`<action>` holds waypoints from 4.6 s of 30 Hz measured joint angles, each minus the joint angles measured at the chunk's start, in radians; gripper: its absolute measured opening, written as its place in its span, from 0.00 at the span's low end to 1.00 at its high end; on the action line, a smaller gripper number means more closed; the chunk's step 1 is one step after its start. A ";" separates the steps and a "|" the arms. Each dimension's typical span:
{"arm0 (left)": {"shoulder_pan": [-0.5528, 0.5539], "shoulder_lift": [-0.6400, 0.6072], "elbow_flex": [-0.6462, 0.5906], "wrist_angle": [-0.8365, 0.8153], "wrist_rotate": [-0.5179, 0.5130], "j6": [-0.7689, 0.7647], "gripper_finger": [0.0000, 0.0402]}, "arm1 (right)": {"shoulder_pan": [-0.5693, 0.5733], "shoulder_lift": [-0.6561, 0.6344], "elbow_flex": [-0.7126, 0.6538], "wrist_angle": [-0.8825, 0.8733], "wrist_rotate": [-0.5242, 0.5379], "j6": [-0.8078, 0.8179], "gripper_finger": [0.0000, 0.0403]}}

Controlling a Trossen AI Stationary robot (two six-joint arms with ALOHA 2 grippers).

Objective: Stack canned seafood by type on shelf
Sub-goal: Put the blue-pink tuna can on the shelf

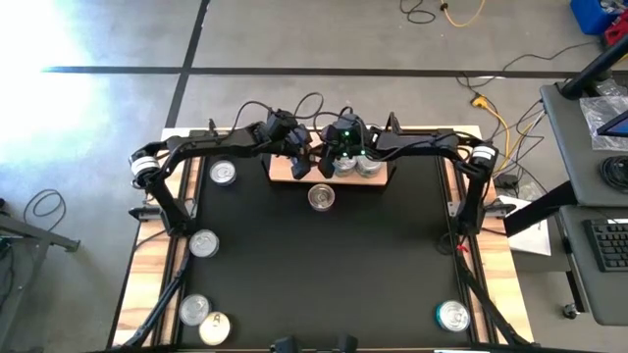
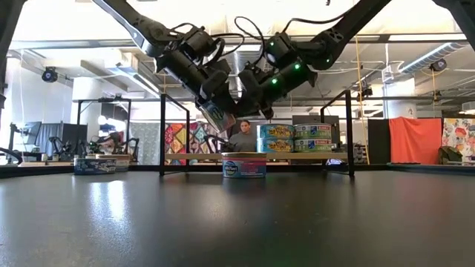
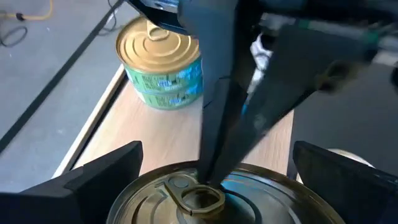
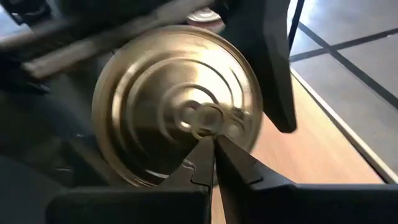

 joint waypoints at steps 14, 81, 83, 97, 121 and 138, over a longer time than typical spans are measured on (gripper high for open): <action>0.000 0.002 -0.123 0.296 0.002 -0.082 0.98 | 0.014 -0.143 0.004 -0.159 -0.005 -0.009 0.02; 0.000 0.082 -0.158 0.334 0.007 -0.014 0.98 | -0.004 0.097 0.007 -0.005 -0.001 -0.037 0.02; 0.000 0.082 -0.158 0.333 -0.007 -0.016 0.98 | 0.000 0.097 0.007 -0.006 0.002 -0.038 0.02; -0.009 0.086 -0.150 0.295 -0.002 -0.032 0.96 | 0.038 0.096 0.007 -0.088 0.060 -0.074 0.02; -0.019 0.082 -0.144 0.250 0.017 -0.027 0.98 | 0.036 0.158 0.098 -0.216 0.089 -0.152 0.02; 0.002 0.075 -0.118 0.107 -0.018 0.073 0.99 | 0.037 0.162 0.102 -0.248 0.130 -0.136 0.02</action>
